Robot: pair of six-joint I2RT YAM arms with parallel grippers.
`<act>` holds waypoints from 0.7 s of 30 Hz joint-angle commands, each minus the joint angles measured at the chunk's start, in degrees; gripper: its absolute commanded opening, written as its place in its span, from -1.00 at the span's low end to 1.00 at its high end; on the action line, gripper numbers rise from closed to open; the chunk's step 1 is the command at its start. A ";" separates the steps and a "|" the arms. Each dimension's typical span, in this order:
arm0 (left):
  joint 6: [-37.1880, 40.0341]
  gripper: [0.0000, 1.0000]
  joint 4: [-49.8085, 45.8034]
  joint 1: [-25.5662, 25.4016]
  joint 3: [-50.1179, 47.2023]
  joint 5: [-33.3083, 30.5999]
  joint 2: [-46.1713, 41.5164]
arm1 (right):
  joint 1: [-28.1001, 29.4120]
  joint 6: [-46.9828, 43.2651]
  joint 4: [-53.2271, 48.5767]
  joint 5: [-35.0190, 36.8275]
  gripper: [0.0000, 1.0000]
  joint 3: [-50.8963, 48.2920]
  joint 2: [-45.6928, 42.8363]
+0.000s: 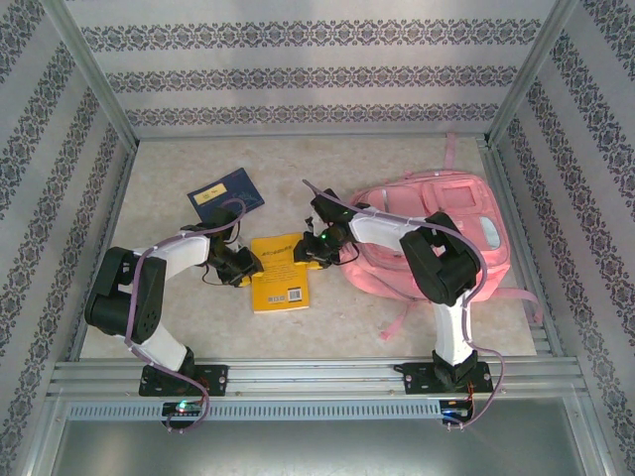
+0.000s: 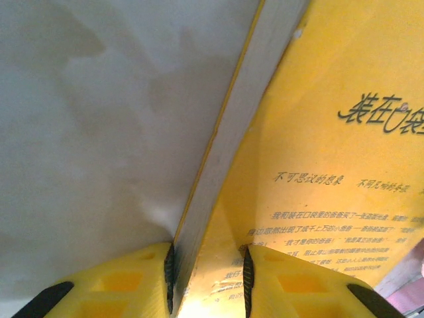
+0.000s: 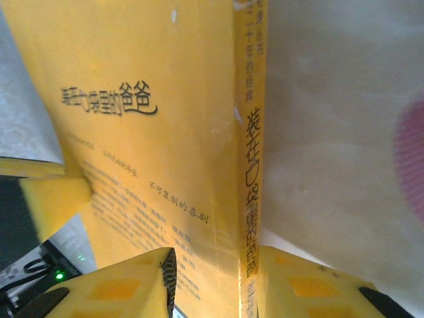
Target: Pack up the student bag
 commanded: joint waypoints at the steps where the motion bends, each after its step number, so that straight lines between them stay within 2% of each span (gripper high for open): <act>1: 1.39 -0.36 1.56 -0.12 -1.00 1.52 0.41 | 1.63 1.52 7.28 -12.15 -0.27 -0.65 -3.00; 8: 2.32 -0.37 0.46 -0.12 -1.07 1.54 -0.05 | 1.34 2.03 10.60 -14.92 -0.29 -2.07 -3.83; 21: 1.43 -0.37 1.78 -0.11 -2.37 3.76 -1.45 | 2.99 3.96 11.63 -11.97 -0.30 -0.25 0.66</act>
